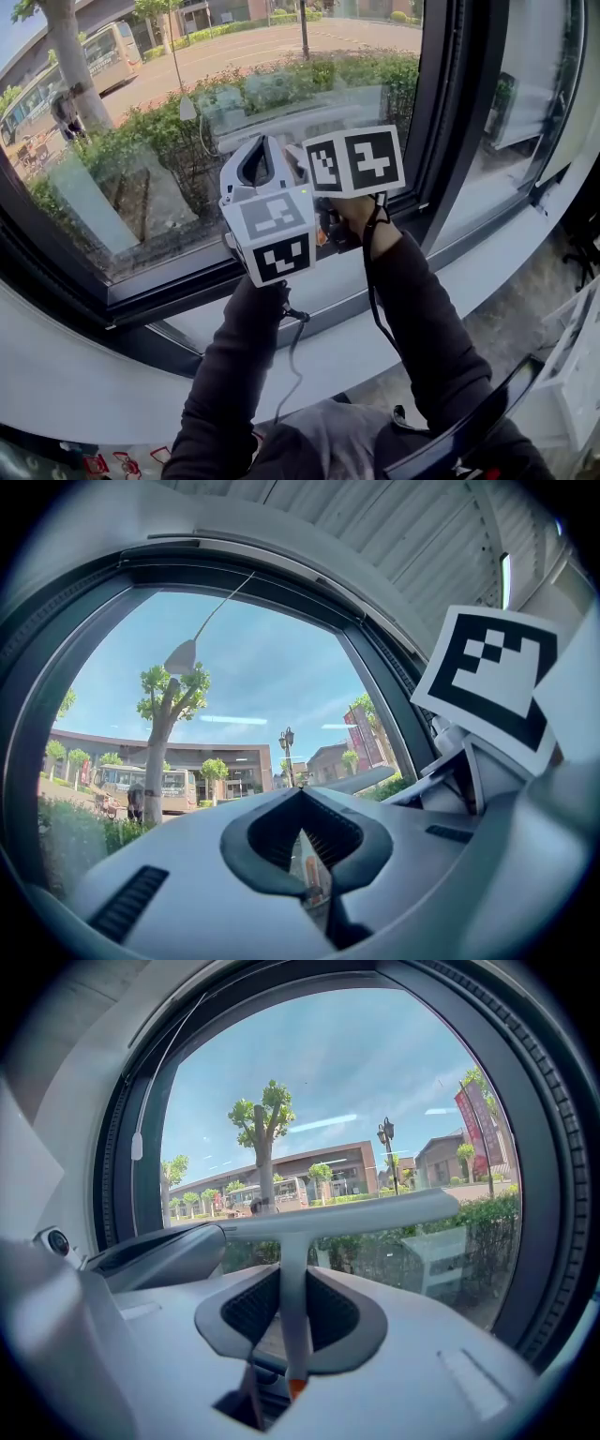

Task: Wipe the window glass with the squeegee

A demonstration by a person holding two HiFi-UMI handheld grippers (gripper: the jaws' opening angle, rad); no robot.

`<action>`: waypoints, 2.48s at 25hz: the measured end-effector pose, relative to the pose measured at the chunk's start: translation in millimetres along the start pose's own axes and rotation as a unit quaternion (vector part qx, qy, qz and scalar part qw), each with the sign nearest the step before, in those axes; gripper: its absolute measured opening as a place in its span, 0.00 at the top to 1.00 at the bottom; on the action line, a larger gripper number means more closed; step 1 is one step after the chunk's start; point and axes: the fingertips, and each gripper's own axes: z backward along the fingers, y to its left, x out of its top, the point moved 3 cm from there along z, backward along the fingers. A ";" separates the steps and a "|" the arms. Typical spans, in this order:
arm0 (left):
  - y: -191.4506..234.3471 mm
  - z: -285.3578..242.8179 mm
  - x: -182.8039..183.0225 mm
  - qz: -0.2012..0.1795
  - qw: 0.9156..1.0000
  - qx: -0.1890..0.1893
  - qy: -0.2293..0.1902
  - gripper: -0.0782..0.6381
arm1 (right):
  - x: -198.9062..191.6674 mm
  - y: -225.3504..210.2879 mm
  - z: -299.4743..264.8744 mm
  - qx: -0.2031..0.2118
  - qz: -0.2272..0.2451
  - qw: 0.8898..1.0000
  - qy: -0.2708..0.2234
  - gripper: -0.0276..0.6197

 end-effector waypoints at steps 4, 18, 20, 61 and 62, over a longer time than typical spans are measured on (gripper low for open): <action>-5.5 -0.7 4.4 -0.007 1.000 -0.005 -0.001 0.90 | -2.1 -1.8 1.2 0.010 -0.008 1.000 0.017 0.84; -26.0 0.4 -30.7 -0.009 0.999 -0.022 0.034 0.90 | -45.7 -18.0 -3.7 0.020 -0.036 0.997 0.059 0.84; -28.5 1.5 -37.9 -0.004 0.999 -0.023 0.043 0.90 | -52.2 -19.4 -4.7 0.022 -0.037 0.997 0.066 0.84; -42.4 14.0 -78.3 0.030 0.997 -0.024 0.072 0.90 | -88.9 -22.1 -7.2 0.051 -0.054 0.995 0.062 0.84; -41.2 15.9 -71.5 0.034 0.997 -0.023 0.063 0.90 | -81.8 -18.1 -4.2 0.057 -0.049 0.996 0.054 0.84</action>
